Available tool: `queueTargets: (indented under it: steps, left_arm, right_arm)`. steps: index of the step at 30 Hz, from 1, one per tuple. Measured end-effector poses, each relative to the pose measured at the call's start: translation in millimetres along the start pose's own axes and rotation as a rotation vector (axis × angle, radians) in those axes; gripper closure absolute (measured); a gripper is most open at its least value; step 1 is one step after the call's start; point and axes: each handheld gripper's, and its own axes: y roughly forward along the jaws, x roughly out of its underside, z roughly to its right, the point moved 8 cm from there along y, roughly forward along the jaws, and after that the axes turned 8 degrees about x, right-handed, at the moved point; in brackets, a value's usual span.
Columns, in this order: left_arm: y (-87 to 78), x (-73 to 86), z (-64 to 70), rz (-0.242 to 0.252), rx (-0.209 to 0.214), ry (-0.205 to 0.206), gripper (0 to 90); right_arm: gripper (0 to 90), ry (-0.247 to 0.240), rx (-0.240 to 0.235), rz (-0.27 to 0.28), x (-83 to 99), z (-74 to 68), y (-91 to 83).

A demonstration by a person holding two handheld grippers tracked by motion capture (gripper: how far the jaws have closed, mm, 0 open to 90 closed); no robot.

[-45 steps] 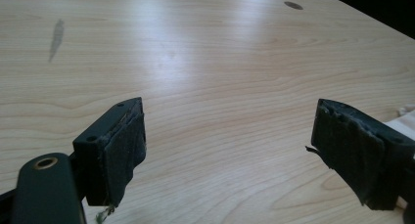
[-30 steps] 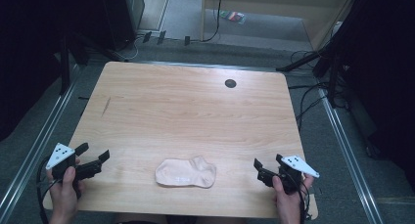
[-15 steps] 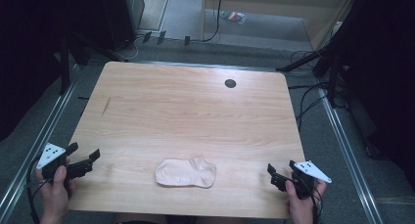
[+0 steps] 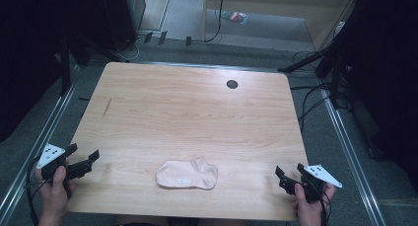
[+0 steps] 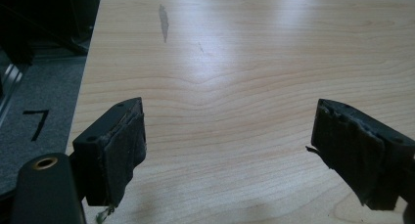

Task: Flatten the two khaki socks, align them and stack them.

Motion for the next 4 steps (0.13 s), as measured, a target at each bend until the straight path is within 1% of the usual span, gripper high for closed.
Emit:
queueTargets:
  steps: [4]
  left_arm:
    - [1.4, 0.3, 0.1, -0.006, 0.004, 0.000, 13.2]
  right_arm:
    - [13.7, 0.010, 0.000, -0.002, -0.2, 1.0, 0.1]
